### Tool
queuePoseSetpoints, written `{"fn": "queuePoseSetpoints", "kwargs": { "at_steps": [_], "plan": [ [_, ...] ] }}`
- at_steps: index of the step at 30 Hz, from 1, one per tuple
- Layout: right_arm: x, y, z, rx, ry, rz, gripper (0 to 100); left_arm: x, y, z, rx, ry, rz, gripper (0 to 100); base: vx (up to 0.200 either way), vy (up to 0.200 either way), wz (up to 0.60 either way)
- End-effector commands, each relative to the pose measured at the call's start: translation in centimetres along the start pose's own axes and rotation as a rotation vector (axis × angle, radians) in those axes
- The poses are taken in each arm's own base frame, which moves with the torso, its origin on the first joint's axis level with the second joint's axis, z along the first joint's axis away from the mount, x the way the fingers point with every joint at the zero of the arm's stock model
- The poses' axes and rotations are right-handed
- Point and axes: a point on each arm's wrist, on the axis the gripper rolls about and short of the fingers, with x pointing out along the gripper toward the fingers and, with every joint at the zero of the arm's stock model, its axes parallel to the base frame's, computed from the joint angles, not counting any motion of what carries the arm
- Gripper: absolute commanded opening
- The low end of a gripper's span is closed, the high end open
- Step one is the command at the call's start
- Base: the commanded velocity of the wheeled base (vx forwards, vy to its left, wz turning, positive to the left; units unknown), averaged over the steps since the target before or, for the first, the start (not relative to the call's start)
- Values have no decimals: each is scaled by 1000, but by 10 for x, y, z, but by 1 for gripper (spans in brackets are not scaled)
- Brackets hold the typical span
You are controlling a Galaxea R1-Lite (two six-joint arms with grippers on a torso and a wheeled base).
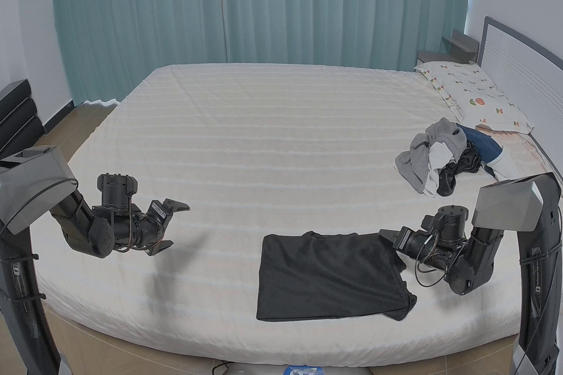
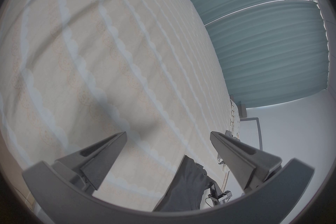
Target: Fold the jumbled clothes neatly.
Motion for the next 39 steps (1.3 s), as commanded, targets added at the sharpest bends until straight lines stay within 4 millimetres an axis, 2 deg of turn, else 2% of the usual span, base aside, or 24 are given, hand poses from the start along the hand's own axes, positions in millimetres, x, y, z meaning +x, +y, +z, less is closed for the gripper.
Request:
{"fn": "queuePoseSetpoints", "kwargs": {
  "at_steps": [1,5,10,39],
  "plan": [
    [5,-3,-1,1,-4,0,0,0,0,0,0,0,0,100,0,0,0],
    [9,-4,3,25,-29,0,0,0,0,0,0,0,0,100,0,0,0],
    [14,-4,18,79,-120,-23,0,0,0,0,-1,0,0,100,0,0,0],
    [19,-17,24,98,-144,-49,0,0,0,0,1,0,-1,100,0,0,0]
  ]
}}
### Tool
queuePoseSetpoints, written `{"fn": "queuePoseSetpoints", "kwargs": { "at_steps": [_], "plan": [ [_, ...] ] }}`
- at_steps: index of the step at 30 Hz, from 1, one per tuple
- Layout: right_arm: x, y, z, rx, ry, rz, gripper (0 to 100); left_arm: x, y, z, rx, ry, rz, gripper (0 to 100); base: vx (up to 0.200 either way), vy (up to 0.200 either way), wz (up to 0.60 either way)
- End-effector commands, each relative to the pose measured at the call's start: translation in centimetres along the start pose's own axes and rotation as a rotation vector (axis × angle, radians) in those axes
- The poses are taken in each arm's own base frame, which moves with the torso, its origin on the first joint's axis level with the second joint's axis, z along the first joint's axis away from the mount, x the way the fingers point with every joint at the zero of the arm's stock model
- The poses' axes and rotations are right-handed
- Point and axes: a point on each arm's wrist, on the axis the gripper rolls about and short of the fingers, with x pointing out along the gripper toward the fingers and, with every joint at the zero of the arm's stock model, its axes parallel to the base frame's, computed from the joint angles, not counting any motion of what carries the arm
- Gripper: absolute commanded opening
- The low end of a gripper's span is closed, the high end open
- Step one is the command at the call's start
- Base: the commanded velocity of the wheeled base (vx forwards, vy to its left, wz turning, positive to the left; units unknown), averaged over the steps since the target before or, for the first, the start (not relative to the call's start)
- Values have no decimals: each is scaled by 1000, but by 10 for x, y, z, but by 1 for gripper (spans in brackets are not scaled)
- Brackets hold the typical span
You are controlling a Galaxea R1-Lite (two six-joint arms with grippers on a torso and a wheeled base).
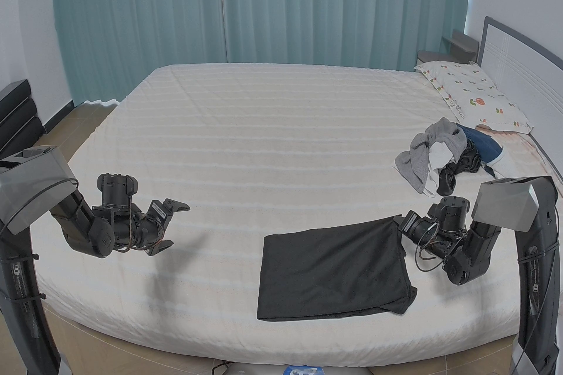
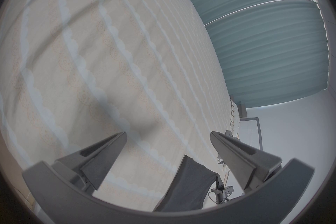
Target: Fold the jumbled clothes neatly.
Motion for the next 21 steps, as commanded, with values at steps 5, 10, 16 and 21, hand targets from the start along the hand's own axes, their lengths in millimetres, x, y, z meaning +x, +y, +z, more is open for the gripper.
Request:
{"fn": "queuePoseSetpoints", "kwargs": {
  "at_steps": [5,10,16,21],
  "plan": [
    [-1,-1,-2,1,7,-2,100,0,0,0,-1,0,0,100,0,0,0],
    [-17,6,8,24,-1,-1,100,0,0,-1,1,2,1,100,0,0,0],
    [-72,18,9,51,101,16,100,0,1,-1,-1,2,3,100,0,0,0],
    [-113,22,4,33,245,103,100,0,1,-2,0,-4,8,100,-120,0,0]
  ]
}}
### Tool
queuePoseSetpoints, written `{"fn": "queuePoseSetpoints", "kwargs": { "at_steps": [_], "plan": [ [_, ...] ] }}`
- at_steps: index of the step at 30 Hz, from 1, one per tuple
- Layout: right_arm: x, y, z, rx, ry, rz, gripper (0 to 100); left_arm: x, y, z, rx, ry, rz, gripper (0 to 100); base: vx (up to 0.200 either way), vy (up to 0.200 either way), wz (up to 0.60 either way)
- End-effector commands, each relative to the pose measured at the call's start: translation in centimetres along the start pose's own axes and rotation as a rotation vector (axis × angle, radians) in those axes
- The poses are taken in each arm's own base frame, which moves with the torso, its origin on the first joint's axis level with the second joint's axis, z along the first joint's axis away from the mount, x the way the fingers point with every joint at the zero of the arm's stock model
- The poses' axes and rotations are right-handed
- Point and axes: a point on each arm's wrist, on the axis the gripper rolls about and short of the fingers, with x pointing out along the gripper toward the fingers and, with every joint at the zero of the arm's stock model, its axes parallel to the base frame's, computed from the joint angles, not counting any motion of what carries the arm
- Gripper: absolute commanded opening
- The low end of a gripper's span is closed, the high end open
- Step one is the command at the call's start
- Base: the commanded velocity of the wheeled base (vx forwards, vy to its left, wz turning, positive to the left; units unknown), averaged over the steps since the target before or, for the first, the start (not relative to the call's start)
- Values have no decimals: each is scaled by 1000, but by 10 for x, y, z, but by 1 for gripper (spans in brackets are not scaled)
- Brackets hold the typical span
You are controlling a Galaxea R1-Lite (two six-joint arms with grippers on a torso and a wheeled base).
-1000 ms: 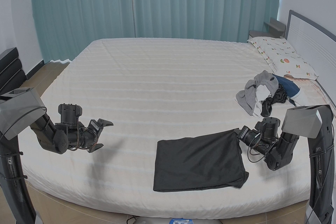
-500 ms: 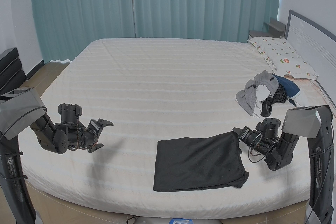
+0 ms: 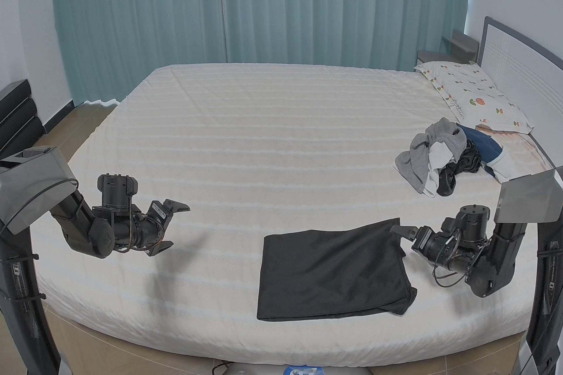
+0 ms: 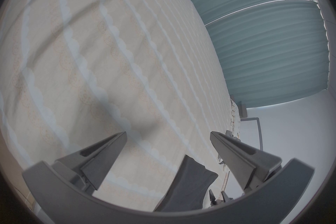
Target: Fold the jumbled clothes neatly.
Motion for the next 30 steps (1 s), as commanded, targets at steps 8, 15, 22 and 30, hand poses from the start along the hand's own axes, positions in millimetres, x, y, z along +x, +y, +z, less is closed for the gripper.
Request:
{"fn": "queuePoseSetpoints", "kwargs": {
  "at_steps": [8,15,22,30],
  "plan": [
    [-56,8,-25,-158,194,57,100,1,0,-2,2,-14,13,100,-200,0,0],
    [-53,12,-33,-174,222,84,100,2,0,-2,4,-13,13,100,-57,0,0],
    [-48,8,-40,-174,243,74,100,2,0,-1,4,-14,12,100,0,0,0],
    [-31,1,-48,-183,254,70,100,2,0,-1,5,-16,11,100,0,0,0]
  ]
}}
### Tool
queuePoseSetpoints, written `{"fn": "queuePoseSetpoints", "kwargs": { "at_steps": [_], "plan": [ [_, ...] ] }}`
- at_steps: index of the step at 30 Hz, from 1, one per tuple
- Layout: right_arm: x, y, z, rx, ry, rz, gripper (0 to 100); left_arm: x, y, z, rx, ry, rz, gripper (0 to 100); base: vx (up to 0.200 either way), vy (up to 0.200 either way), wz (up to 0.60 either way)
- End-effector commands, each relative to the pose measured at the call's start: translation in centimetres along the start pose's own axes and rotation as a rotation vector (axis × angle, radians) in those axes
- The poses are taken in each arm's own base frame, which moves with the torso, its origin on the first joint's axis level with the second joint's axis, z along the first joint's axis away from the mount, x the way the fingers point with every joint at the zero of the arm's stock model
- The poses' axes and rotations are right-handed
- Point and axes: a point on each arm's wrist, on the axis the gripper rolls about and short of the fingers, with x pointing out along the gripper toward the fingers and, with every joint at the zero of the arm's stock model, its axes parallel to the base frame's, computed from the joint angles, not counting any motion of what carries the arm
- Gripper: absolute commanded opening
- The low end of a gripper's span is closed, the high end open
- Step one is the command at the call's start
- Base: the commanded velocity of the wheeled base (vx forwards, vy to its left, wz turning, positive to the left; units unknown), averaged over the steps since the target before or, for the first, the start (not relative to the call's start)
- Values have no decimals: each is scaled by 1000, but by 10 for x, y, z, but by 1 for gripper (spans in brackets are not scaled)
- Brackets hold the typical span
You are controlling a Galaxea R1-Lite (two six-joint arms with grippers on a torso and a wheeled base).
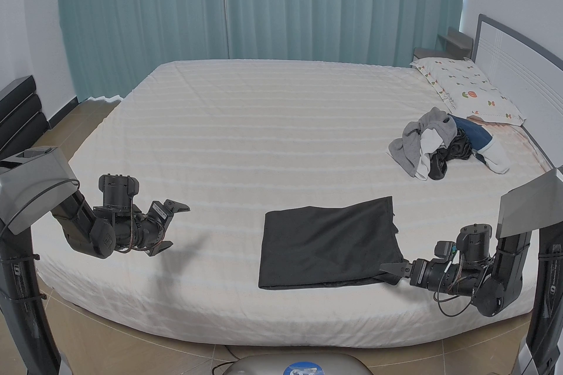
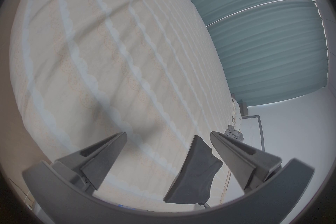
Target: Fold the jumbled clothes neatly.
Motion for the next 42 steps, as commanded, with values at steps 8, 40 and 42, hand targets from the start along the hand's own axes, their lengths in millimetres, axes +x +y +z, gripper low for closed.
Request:
{"fn": "queuePoseSetpoints", "kwargs": {
  "at_steps": [8,40,42],
  "plan": [
    [14,-9,-10,-7,36,-21,0,1,0,0,0,1,-1,100,0,0,0],
    [-17,-31,-9,-201,31,-127,100,1,0,0,-2,-1,-2,100,0,0,0],
    [-17,-31,-5,-204,11,-133,100,1,0,0,-2,-2,1,100,0,0,0]
  ]
}}
